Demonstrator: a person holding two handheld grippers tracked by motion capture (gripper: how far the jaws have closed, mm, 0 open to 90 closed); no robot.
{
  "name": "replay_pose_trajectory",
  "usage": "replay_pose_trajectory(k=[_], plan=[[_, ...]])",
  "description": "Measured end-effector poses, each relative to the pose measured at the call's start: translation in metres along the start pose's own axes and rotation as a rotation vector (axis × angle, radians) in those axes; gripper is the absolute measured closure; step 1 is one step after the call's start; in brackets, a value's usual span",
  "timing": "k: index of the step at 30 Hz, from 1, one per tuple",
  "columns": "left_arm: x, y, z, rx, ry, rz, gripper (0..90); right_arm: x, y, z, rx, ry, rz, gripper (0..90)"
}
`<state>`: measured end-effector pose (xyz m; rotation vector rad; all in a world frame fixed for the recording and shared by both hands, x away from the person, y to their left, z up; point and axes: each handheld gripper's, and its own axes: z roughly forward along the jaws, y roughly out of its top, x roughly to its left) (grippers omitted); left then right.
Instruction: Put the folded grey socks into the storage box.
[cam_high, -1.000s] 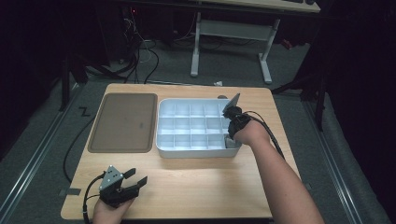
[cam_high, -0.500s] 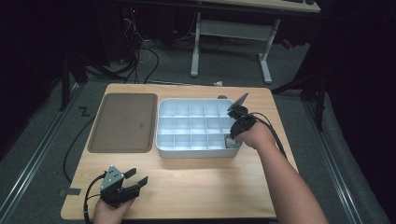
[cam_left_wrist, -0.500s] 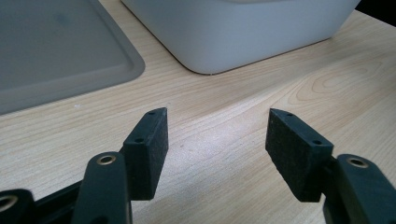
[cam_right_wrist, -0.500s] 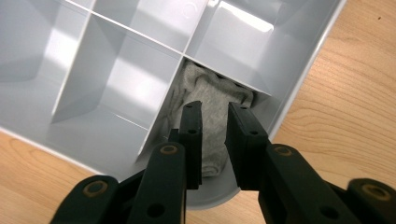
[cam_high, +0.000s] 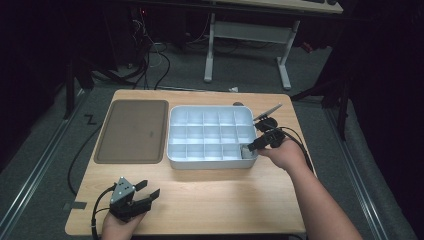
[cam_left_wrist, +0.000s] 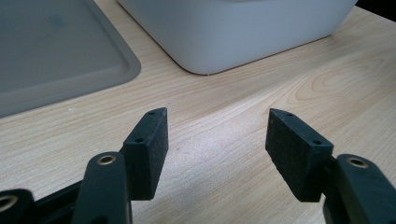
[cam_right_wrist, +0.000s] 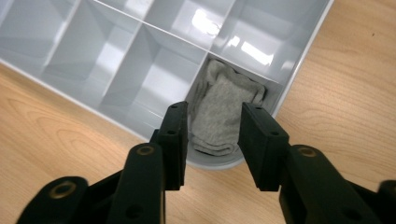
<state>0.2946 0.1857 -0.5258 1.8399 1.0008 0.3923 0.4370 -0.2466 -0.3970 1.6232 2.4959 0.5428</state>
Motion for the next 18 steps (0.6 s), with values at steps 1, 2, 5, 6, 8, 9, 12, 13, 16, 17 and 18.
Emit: replay_pose_trajectory(k=[1, 2, 5, 6, 8, 9, 12, 13, 16, 17, 18], plan=[[0.0, 0.0, 0.0, -0.001, 0.001, 0.0, 39.9, 0.001, -0.002, -0.002, -0.013, 0.0, -0.009, 61.0], [0.0, 0.0, 0.0, -0.002, 0.001, 0.0, 39.9, 0.002, -0.006, -0.004, -0.033, 0.007, -0.016, 60.1], [-0.001, 0.0, 0.0, -0.001, 0.004, 0.0, 39.9, 0.007, -0.02, -0.007, -0.098, 0.009, -0.036, 56.0], [-0.001, 0.0, 0.0, -0.002, 0.005, 0.0, 39.9, 0.009, -0.024, -0.008, -0.109, 0.009, -0.037, 54.7], [-0.001, 0.0, 0.0, -0.002, 0.006, 0.001, 39.9, 0.011, -0.033, -0.008, -0.154, 0.006, -0.053, 53.4], [-0.002, 0.0, 0.0, -0.002, 0.006, 0.0, 39.9, 0.013, -0.039, -0.008, -0.175, 0.007, -0.055, 52.3], [-0.003, -0.001, 0.001, 0.0, 0.008, 0.002, 39.9, 0.018, -0.057, -0.007, -0.251, 0.018, -0.065, 50.8], [-0.003, -0.001, 0.001, 0.0, 0.008, 0.002, 39.9, 0.019, -0.061, -0.007, -0.264, 0.019, -0.064, 50.0], [-0.006, -0.002, 0.002, 0.001, 0.008, 0.008, 39.9, 0.023, -0.076, -0.004, -0.31, 0.032, -0.077, 49.0], [-0.007, -0.002, 0.003, 0.0, 0.008, 0.01, 39.9, 0.024, -0.081, -0.003, -0.317, 0.026, -0.084, 48.9], [-0.009, -0.002, 0.003, -0.001, 0.006, 0.013, 39.9, 0.025, -0.084, -0.001, -0.321, 0.012, -0.092, 48.7]])
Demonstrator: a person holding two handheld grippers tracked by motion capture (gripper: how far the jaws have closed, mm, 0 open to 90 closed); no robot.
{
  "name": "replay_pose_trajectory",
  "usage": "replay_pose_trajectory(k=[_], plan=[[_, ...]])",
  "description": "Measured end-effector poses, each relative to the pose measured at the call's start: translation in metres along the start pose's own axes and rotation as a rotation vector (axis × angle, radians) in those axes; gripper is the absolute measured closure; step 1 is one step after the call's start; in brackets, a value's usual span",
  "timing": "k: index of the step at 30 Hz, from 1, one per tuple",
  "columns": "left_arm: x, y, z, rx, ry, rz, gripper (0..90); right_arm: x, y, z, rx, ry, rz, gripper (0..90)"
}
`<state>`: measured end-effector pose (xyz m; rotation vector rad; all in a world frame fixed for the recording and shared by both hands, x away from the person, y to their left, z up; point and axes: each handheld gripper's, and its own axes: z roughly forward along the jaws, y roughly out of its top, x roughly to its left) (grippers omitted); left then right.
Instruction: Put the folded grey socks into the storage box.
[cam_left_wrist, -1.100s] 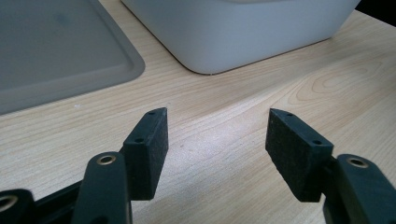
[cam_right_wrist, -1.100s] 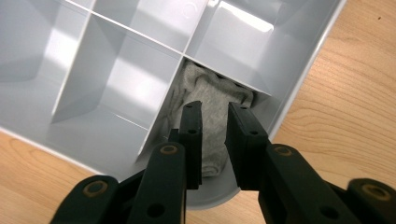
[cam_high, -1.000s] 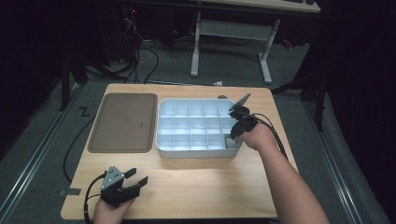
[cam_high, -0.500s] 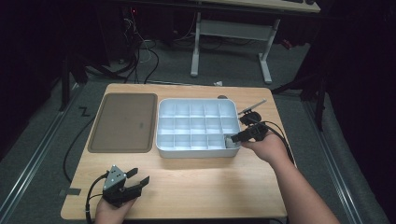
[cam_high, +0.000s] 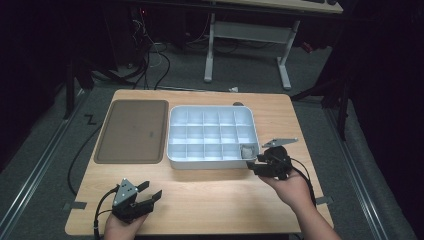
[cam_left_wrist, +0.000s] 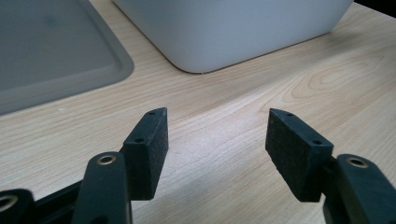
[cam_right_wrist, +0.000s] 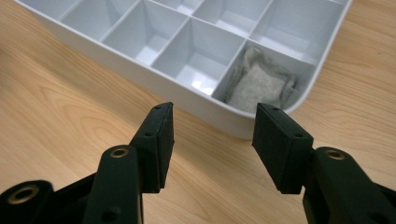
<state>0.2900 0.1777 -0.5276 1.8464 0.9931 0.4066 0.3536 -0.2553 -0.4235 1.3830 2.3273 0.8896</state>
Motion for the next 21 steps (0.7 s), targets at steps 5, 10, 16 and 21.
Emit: replay_pose_trajectory(k=[5, 10, 16, 21], plan=[[-0.006, 0.0, 0.001, -0.011, -0.002, 0.014, 39.9, 0.004, -0.031, 0.005, -0.095, -0.034, -0.004, 48.7], [-0.009, 0.001, 0.001, -0.02, -0.003, 0.026, 39.7, 0.009, -0.062, 0.013, -0.187, -0.057, -0.024, 49.2], [-0.016, 0.001, 0.002, -0.03, 0.013, 0.023, 39.7, 0.015, -0.099, 0.022, -0.282, -0.079, -0.051, 49.3], [-0.02, 0.002, 0.002, -0.031, 0.026, 0.022, 39.6, 0.014, -0.133, 0.019, -0.38, -0.075, -0.007, 49.6]])
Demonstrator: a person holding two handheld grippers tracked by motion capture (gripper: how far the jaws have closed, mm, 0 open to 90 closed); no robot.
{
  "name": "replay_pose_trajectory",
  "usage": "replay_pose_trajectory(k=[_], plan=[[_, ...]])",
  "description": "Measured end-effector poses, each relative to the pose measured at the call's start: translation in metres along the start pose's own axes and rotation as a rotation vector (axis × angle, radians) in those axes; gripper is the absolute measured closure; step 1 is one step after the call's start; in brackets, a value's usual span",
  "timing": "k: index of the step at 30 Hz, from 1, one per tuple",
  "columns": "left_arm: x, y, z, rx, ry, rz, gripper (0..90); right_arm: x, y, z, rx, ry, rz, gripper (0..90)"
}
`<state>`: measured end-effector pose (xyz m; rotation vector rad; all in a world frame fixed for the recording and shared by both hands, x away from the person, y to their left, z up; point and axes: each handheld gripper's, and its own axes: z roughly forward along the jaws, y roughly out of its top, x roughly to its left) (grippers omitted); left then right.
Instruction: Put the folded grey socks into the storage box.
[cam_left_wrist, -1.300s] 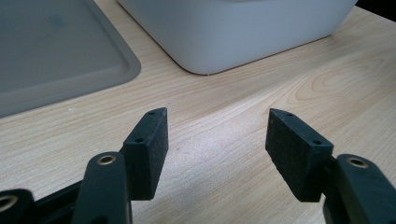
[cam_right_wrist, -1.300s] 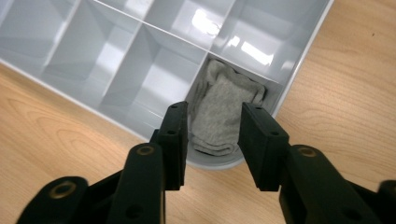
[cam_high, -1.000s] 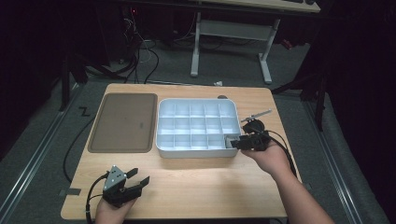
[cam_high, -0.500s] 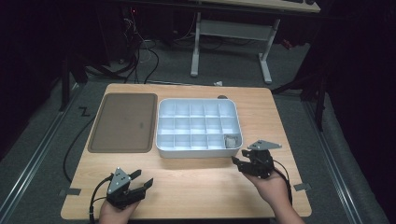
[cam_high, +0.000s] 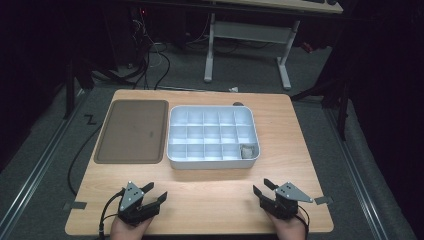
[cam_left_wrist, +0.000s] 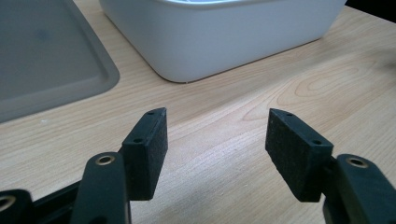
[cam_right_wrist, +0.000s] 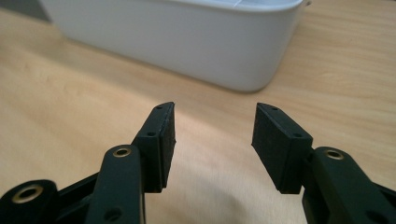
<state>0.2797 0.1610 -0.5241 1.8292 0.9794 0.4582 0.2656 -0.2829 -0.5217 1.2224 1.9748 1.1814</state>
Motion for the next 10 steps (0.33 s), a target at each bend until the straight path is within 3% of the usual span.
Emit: replay_pose_trajectory(k=[1, 2, 4, 10], plan=[[0.0, 0.0002, -0.0003, 0.002, 0.009, 0.01, 39.5, -0.0011, -0.0029, -0.0017, 0.005, -0.007, -0.028, 49.6], [0.0001, 0.0001, -0.0001, 0.003, 0.013, 0.011, 39.4, -0.003, -0.0047, -0.0028, 0.005, -0.01, -0.025, 49.0], [0.0016, 0.0001, 0.0006, 0.005, 0.011, -0.003, 39.3, -0.0072, -0.0051, -0.0031, 0.013, 0.006, 0.017, 47.3], [0.0049, 0.0002, -0.0027, -0.001, 0.006, -0.004, 38.9, -0.0091, -0.0037, -0.003, 0.009, 0.003, 0.04, 42.5]])
